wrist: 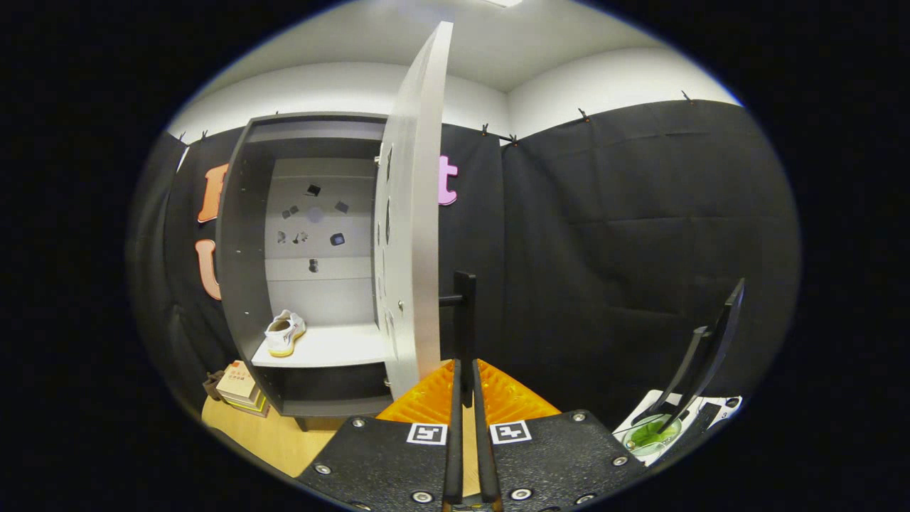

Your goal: Open the shoe cabinet door, grab the shoes and put them into the shoe cabinet, then close the shoe cabinet door.

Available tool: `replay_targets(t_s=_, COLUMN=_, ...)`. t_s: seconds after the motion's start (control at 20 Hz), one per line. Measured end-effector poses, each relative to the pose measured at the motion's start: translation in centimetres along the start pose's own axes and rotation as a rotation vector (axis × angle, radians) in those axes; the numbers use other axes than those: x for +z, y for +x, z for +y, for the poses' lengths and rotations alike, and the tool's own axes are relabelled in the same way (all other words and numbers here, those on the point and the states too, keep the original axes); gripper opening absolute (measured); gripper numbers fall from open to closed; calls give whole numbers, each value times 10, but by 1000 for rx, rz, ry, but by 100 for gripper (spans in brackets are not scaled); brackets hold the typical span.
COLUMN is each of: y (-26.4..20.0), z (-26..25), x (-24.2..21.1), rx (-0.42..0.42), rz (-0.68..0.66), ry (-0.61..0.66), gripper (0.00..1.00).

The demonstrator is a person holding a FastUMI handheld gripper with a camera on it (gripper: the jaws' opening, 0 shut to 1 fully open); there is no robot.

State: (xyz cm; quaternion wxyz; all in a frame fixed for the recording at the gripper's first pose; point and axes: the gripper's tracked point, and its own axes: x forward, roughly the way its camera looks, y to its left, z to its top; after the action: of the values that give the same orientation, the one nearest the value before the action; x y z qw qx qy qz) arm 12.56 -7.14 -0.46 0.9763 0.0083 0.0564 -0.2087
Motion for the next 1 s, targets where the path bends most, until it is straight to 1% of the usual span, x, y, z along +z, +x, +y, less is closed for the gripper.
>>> replay_targets(t_s=0.05, y=0, z=-6, x=-2, rx=-16, rz=3, ry=-3, gripper=8)
replay_targets(t_s=0.2, y=-6, z=-2, x=-2, rx=-3, rz=11, ry=20, gripper=8)
replay_targets(t_s=0.3, y=-8, z=2, x=-5, rx=3, rz=15, ry=5, gripper=8)
replay_targets(t_s=0.75, y=-27, z=53, x=-22, rx=91, rz=54, ry=-3, gripper=8)
replay_targets(t_s=1.0, y=-43, z=87, x=-52, rx=141, rz=108, ry=-19, gripper=9)
